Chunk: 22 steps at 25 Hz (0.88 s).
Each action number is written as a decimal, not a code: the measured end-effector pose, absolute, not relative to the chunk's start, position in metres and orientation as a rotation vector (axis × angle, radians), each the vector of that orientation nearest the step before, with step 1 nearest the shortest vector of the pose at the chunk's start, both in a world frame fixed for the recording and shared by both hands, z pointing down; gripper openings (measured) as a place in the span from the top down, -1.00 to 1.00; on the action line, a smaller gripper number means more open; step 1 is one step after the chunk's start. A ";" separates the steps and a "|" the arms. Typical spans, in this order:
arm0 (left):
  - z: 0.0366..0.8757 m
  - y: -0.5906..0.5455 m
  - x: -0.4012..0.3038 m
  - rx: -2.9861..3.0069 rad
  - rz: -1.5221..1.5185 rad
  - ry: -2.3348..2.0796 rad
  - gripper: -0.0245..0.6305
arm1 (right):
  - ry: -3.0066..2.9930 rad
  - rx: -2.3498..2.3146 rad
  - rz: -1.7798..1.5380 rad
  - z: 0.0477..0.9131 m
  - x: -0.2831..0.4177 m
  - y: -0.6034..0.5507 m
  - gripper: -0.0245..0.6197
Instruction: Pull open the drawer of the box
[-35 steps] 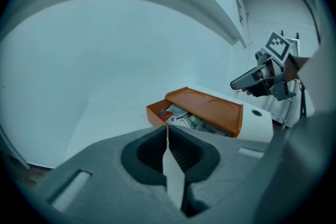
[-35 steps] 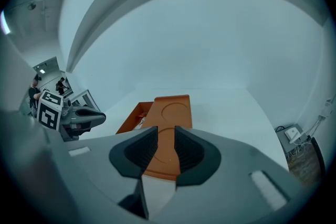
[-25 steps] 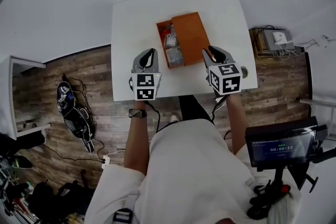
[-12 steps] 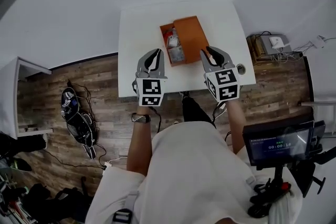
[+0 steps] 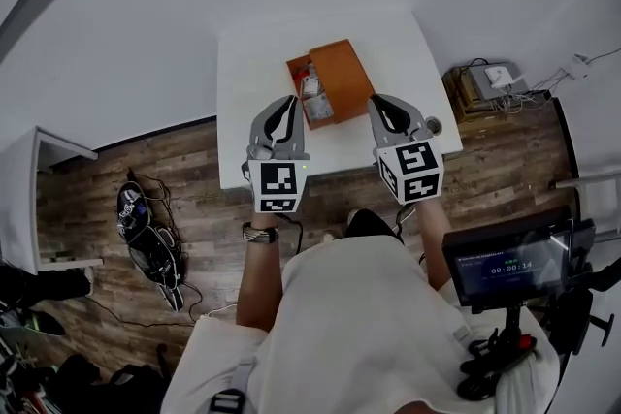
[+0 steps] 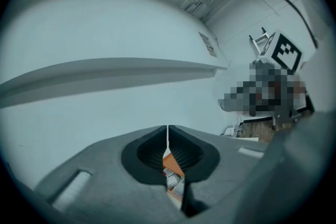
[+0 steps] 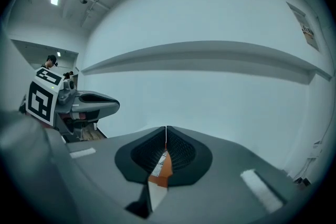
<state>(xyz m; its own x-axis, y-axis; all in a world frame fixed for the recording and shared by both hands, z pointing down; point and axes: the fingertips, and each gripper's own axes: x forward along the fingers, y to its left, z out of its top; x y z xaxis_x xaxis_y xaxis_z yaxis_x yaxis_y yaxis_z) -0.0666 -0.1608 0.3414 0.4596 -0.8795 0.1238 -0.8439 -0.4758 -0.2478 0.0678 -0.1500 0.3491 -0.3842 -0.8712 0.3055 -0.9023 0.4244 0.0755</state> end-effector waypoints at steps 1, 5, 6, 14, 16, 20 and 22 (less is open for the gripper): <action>0.334 -0.159 -0.066 -2.543 -0.342 1.515 0.88 | -2.397 1.532 0.153 0.344 0.067 -0.148 0.90; 0.302 -0.141 -0.053 -2.511 -0.293 1.514 0.88 | -2.446 1.519 0.164 0.318 0.079 -0.129 0.91; 0.295 -0.137 -0.048 -2.501 -0.282 1.515 0.88 | -2.456 1.519 0.155 0.310 0.085 -0.124 0.91; 0.269 -0.132 -0.030 -2.444 -0.181 1.547 0.88 | -2.492 1.533 0.017 0.265 0.107 -0.120 0.92; 0.264 -0.128 -0.026 -2.435 -0.167 1.543 0.88 | -2.483 1.555 -0.019 0.258 0.111 -0.121 0.92; 0.257 -0.132 -0.029 -2.419 -0.163 1.548 0.88 | -2.485 1.567 -0.049 0.247 0.109 -0.128 0.92; 0.254 -0.133 -0.030 -2.411 -0.159 1.553 0.88 | -2.491 1.560 -0.040 0.247 0.108 -0.130 0.92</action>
